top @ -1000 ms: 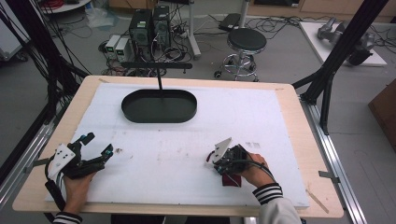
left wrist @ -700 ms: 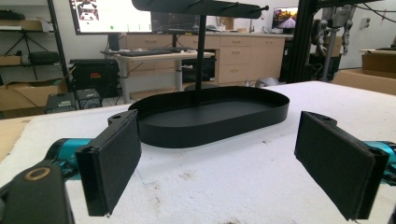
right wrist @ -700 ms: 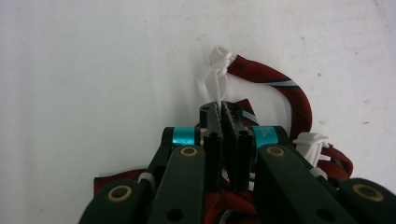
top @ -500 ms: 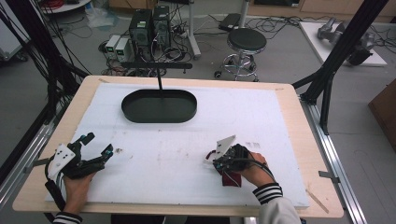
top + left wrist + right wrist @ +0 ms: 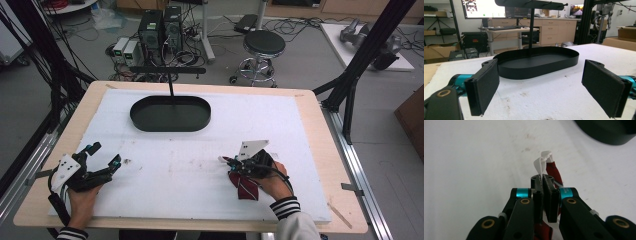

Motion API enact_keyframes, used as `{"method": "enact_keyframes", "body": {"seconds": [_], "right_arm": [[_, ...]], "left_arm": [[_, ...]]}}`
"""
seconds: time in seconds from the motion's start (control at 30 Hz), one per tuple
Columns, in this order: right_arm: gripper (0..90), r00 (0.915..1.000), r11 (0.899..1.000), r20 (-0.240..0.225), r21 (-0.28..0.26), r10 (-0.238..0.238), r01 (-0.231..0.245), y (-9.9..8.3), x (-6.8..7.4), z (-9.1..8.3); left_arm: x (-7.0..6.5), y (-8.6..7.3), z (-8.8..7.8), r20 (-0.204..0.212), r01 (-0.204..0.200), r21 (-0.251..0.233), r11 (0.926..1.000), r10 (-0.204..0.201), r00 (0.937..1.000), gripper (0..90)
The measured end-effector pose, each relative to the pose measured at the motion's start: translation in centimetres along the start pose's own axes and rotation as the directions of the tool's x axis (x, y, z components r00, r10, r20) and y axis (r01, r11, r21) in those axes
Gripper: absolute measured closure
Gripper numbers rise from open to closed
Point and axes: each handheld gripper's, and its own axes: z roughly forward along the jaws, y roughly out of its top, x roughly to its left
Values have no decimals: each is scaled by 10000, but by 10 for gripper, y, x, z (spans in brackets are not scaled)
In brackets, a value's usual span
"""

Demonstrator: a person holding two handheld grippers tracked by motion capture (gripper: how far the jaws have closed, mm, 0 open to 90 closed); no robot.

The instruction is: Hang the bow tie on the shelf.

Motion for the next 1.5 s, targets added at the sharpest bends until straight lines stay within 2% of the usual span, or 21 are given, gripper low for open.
{"method": "enact_keyframes", "body": {"seconds": [0.17,0.2,0.3,0.43,0.53,0.57,0.67,0.73,0.83,0.87,0.9,0.93,0.97,1.03,1.2,1.3,1.5], "right_arm": [[869,9993,9990,319,-411,183,-170,2,-1,-5],[869,9986,9969,432,-738,293,-260,4,-2,-7],[869,9966,9916,644,-1221,514,-433,7,-4,-11],[868,9924,9862,1110,-1617,533,-349,15,-5,-15],[869,9900,9820,1272,-1854,610,-367,18,-6,-17],[869,9868,9754,1449,-2166,730,-404,22,-7,-19],[868,9826,9623,1514,-2643,1077,-648,26,-10,-21],[868,9814,9553,1543,-2883,1140,-657,28,-11,-22],[868,9795,9506,1567,-3011,1267,-748,30,-13,-23],[868,9771,9445,1666,-3203,1323,-733,32,-15,-24],[868,9771,9445,1666,-3203,1323,-733,32,-15,-24],[868,9752,9367,1624,-3390,1505,-880,36,-18,-25],[868,9752,9367,1624,-3390,1505,-880,36,-18,-25],[869,9737,9271,1631,-3638,1589,-904,43,-21,-27],[869,9724,9202,1680,-3815,1619,-873,56,-27,-27],[868,9696,9208,1890,-3832,1553,-728,65,-30,-26],[868,9684,9111,1901,-4057,1616,-724,82,-35,-25]], "left_arm": [[0,0,0,-9,2,-2,10000,-2,10000,149],[0,0,0,-18,-1,-11,10000,1,10000,149],[0,0,0,-20,-5,-15,10000,5,10000,148],[0,0,0,-25,1,-26,10000,-1,10000,149],[0,0,0,-20,10,-37,10000,-10,10000,149],[0,0,0,-21,13,-34,10000,-13,10000,149],[0,0,0,-20,18,-30,10000,-18,10000,148],[0,0,0,-21,38,-44,10000,-38,10000,149],[0,0,0,-22,42,-44,10000,-43,10000,149],[0,0,0,-23,39,-44,10000,-39,10000,149],[0,0,0,-23,39,-44,10000,-39,10000,149],[0,0,0,-24,43,-49,10000,-43,10000,148],[0,0,0,-24,43,-49,10000,-43,10000,149],[0,0,0,-22,40,-45,10000,-40,10000,149],[0,0,0,-23,39,-31,10000,-40,10000,148],[0,0,0,-28,43,-18,10000,-43,10000,149],[0,0,0,-28,32,-30,10000,-32,10000,149]]}}
